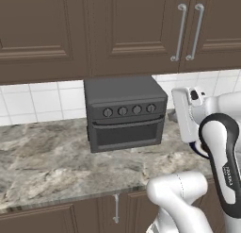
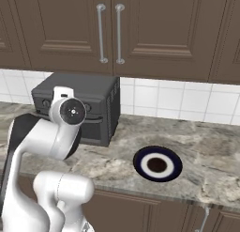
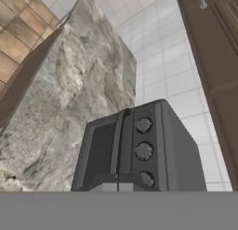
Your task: Pull the toaster oven rack outwards. Pick up the baguette from the plate and place it on the toaster oven rack. Close the toaster oven door fully and set the temperature to the lowest setting.
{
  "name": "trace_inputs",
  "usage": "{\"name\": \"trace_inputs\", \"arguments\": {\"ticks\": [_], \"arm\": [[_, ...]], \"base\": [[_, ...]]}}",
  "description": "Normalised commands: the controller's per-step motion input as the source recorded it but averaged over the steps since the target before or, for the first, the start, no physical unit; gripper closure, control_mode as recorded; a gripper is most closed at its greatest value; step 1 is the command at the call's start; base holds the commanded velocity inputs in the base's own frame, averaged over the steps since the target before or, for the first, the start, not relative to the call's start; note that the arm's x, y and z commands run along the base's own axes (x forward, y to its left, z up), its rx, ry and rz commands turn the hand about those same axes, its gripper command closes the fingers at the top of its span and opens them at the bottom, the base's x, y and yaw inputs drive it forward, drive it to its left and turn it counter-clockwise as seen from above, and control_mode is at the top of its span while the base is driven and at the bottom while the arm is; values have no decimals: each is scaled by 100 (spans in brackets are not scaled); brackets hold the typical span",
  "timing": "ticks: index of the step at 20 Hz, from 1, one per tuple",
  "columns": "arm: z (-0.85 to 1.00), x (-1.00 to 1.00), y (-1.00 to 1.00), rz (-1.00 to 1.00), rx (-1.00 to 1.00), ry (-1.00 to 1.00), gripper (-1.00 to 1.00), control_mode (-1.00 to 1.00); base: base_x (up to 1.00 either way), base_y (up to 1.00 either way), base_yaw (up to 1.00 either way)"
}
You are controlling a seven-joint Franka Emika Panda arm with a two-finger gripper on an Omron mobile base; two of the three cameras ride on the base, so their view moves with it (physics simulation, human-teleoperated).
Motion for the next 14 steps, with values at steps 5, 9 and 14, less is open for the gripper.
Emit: {"name": "trace_inputs", "arguments": {"ticks": [5,9,14], "arm": [[-36,22,1,-7,11,-8,100,-100],[-24,9,16,-6,9,-13,100,-100],[-27,7,28,-6,6,-15,100,-100]], "base": [[0,0,0],[0,0,0],[0,0,0]]}}
